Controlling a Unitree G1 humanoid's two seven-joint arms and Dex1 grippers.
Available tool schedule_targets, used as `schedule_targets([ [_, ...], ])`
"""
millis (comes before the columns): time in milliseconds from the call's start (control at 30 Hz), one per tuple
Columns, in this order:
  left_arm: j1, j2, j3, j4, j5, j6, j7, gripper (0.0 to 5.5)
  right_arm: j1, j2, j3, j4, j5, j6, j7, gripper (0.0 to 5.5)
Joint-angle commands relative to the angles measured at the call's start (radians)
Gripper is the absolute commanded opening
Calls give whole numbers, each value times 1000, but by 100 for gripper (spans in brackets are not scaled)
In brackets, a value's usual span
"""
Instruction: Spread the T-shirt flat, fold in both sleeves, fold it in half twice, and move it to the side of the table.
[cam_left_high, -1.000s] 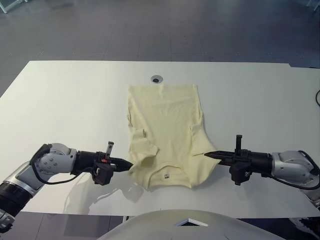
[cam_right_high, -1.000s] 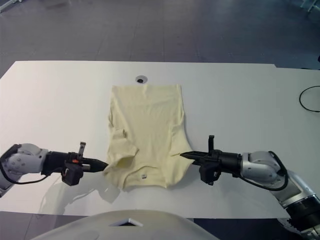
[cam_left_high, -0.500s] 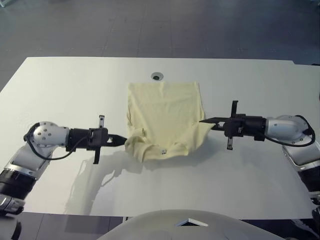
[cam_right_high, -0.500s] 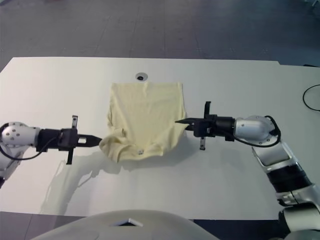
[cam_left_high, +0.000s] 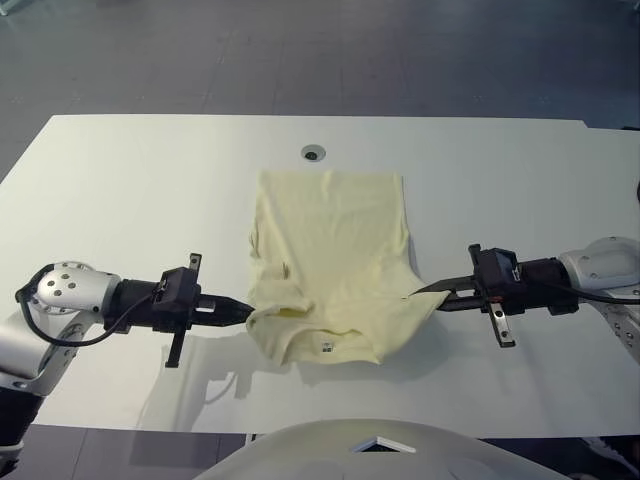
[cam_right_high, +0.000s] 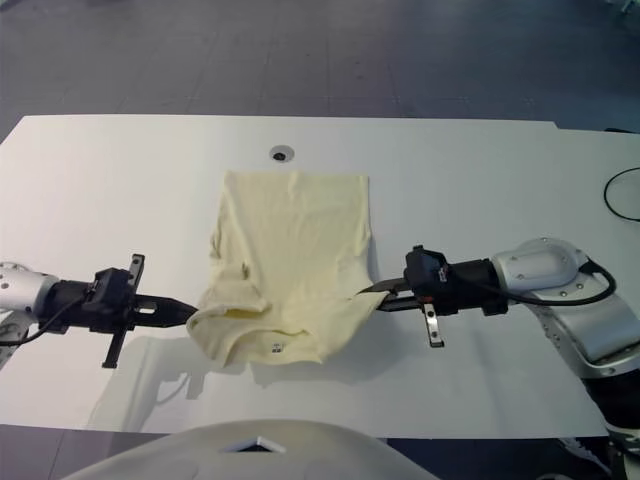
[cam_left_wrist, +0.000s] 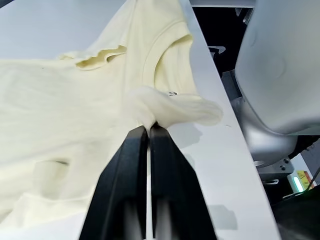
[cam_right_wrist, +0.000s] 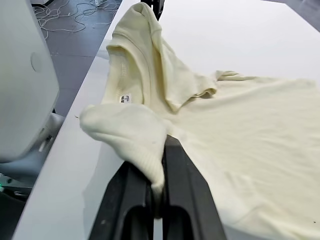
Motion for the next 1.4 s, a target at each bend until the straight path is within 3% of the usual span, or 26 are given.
schedule_targets([
  [33, 144, 42, 104, -123, -42, 69, -49, 2, 102, -48, -64, -75, 35, 56, 54, 0],
  [233, 320, 40, 234, -255, -82, 152, -105, 2, 220, -77, -175, -146, 114, 140, 116, 0],
  [333, 278, 31, 258, -241, -106, 192, -94, 2, 179, -58, -187, -130, 143, 184, 103, 0],
  [667, -329, -55, 14, 194, 3, 273, -132, 2, -287, 171, 92, 264, -141, 117, 98, 0],
  [833, -472, -135, -84, 379, 107, 250, -176, 2, -444, 307, 177, 488, -272, 36, 108, 0],
  [1067, -608, -220, -130, 601, 221, 199, -201, 2, -560, 422, 183, 763, -392, -92, 104, 0],
  [1400, -733, -332, -149, 784, 317, 132, -185, 2, -611, 464, 161, 967, -477, -202, 103, 0],
])
